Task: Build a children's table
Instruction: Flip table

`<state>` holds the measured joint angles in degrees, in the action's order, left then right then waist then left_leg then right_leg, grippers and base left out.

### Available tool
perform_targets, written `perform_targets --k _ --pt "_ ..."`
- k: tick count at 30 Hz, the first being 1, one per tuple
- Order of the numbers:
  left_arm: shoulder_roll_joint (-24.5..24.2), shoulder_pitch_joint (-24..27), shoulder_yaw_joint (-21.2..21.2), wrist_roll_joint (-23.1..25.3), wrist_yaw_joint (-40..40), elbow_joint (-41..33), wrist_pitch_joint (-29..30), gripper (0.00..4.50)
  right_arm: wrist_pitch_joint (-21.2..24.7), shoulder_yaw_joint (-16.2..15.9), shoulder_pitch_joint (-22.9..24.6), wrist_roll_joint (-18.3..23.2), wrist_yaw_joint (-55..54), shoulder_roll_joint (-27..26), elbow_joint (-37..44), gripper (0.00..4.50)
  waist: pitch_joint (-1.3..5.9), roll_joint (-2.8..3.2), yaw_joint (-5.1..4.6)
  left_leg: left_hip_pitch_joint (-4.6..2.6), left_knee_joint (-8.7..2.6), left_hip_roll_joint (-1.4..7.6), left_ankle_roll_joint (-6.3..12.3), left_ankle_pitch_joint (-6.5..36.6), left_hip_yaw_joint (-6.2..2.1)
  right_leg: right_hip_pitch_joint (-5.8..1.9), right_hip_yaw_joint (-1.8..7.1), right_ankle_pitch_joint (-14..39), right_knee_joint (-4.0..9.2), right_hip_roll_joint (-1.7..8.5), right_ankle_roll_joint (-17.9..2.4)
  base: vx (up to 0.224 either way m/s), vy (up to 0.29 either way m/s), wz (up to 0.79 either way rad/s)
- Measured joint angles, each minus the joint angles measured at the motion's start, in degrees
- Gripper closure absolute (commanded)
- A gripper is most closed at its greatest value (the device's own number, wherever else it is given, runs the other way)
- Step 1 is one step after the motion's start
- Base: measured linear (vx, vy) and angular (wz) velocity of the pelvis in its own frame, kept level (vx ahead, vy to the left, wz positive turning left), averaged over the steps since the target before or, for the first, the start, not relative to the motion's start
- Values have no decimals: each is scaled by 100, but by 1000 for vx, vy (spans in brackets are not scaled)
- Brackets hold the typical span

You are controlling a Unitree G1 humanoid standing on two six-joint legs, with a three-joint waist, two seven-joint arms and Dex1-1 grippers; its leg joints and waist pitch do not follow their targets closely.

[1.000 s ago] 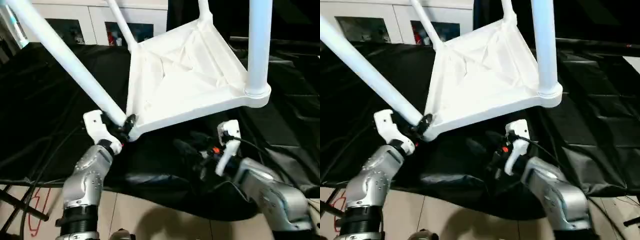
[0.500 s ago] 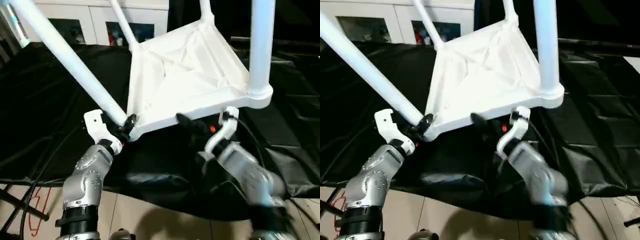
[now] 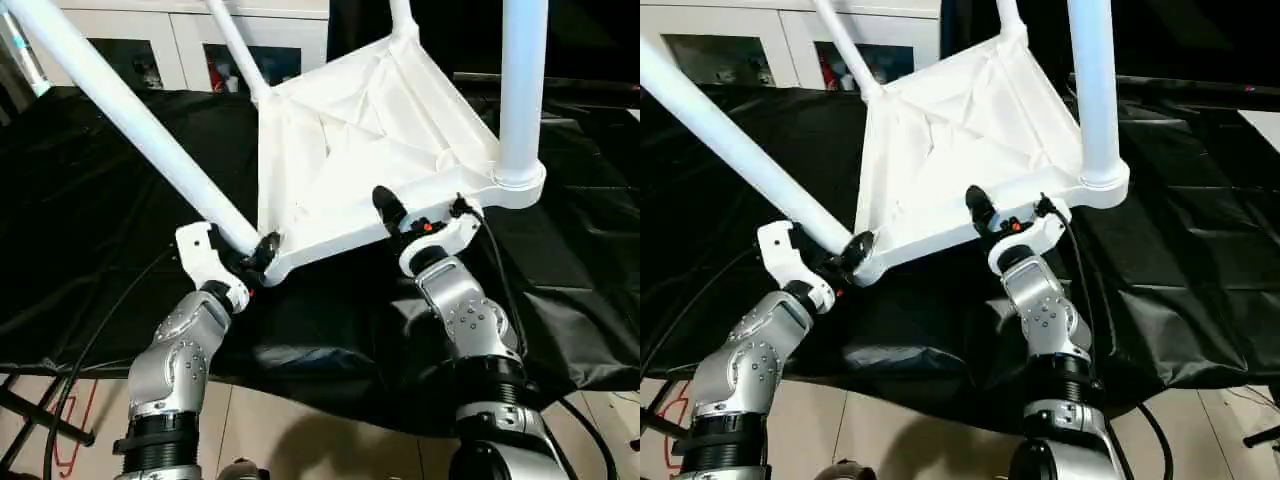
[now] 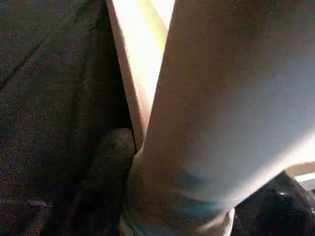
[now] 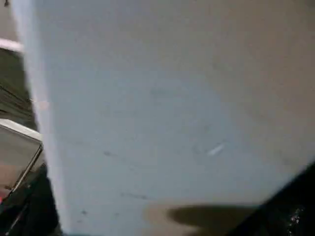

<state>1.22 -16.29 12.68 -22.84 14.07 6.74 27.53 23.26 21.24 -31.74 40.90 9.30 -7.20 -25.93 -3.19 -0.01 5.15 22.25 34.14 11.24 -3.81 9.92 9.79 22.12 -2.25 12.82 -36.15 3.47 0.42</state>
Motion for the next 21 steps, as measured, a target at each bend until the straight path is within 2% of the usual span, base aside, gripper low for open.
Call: perform_targets --k 1,2,12,13,20,21 --pt "-6 0 -1 0 0 0 7 184 -29 0 -20 2 34 0 -46 37 0 0 -5 -1 0 0 0 0 0 0 0 0 0 0 0 0 0 0" --pt "-10 0 1 0 0 0 13 184 -58 5 -55 2 79 5 -120 60 0 0 -9 -2 0 0 0 -1 0 0 0 -1 -1 0 0 0 0 0" --pt "-21 -8 -4 3 -2 0 28 184 -247 143 -293 23 250 15 -526 122 0 0 -15 -5 0 1 0 -1 1 0 2 -3 -3 -1 -2 0 0 0" --pt "-30 -9 -11 10 -16 0 21 184 -268 146 -334 28 256 19 -591 144 0 0 -19 -6 0 1 0 -2 1 0 2 -3 -4 -1 -3 0 0 0" --pt "-93 -13 -29 147 -64 13 -28 184 -364 172 -380 -6 317 29 -788 200 0 0 -12 -5 0 2 0 -2 1 0 1 -4 -4 -1 -4 0 0 0" --pt "-98 -13 -31 165 -73 15 -30 149 -374 175 -380 -7 325 28 -809 206 0 2 -11 -5 0 2 0 -2 1 0 0 -4 -4 -1 -4 0 0 0"
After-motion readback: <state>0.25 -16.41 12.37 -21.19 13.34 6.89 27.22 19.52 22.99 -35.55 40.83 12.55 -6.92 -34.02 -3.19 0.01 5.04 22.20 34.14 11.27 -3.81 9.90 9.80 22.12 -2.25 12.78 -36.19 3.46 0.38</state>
